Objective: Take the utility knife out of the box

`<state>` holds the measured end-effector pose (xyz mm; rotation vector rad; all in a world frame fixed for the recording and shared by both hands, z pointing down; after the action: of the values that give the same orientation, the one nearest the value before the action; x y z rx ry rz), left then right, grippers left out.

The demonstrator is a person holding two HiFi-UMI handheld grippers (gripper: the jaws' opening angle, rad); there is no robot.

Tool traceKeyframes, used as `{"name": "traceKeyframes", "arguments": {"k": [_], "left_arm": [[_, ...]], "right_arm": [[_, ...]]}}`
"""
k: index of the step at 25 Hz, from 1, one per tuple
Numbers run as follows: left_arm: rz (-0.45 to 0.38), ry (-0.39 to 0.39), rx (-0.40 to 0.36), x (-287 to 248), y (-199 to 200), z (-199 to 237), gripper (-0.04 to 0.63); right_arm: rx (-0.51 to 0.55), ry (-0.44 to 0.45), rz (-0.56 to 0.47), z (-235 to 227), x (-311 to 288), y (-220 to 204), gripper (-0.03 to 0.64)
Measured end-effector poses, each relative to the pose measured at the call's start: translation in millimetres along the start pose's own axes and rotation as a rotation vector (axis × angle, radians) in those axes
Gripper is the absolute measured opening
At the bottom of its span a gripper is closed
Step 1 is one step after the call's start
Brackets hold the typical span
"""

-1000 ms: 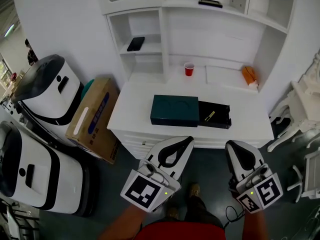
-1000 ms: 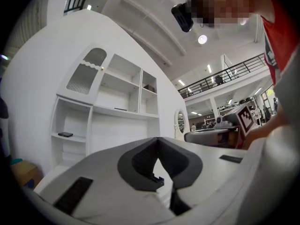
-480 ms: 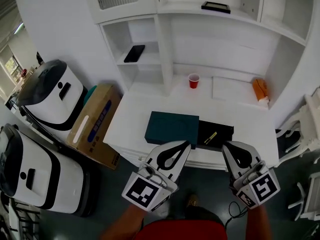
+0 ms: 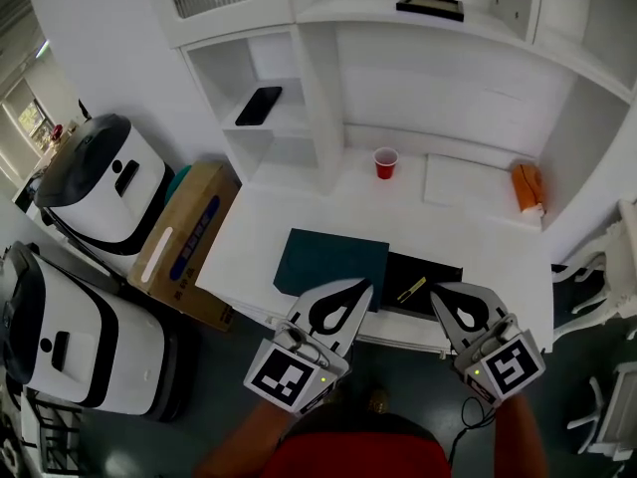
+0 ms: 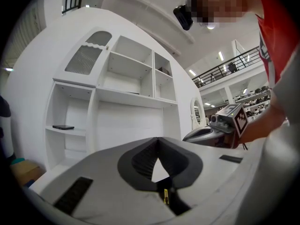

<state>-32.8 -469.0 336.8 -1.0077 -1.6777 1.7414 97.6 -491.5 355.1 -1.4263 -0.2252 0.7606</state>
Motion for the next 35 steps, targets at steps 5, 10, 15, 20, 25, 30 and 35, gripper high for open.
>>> {"name": "traceKeyframes", "arguments": {"k": [5,10,15,20,25,30,35], "left_arm": [[0.026,-0.026,0.018,-11,-4,5,0.009],[0.039,-0.031,0.021,-14,-6,13,0.009],[0.057,-0.013,0.035,-15,-13,21,0.009],[0.07,0.018,0.043,-18,-16,34,0.009],[0.09,0.058,0.039,-19,-19,50,0.009],[0.104,0.09,0.04,-22,-22,65,0.009],[0.109,0.103,0.043,-28,-23,75,0.009]], "right_arm": [[0.081,0.088,0.154,-14,-27,-29,0.03],[0.155,0.254,0.268,-17,-54,-63,0.032],[0.233,0.389,0.41,-13,-79,-93,0.077],[0.355,0.51,0.56,-10,-100,-126,0.132],[0.476,0.614,0.692,-7,-116,-164,0.164],[0.546,0.687,0.761,0,-129,-184,0.167],[0.614,0.756,0.829,8,-138,-197,0.167]]}}
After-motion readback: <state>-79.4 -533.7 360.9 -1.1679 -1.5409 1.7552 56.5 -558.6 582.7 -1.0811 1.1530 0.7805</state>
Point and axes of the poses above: the fingertips, and each gripper's own axes: x backward along the fingers, z to its left, y out of its top, the point moved 3 cm from there along x, backward along the fingers, and after that the axes turned 9 degrees about z, right-handed, at the moved point
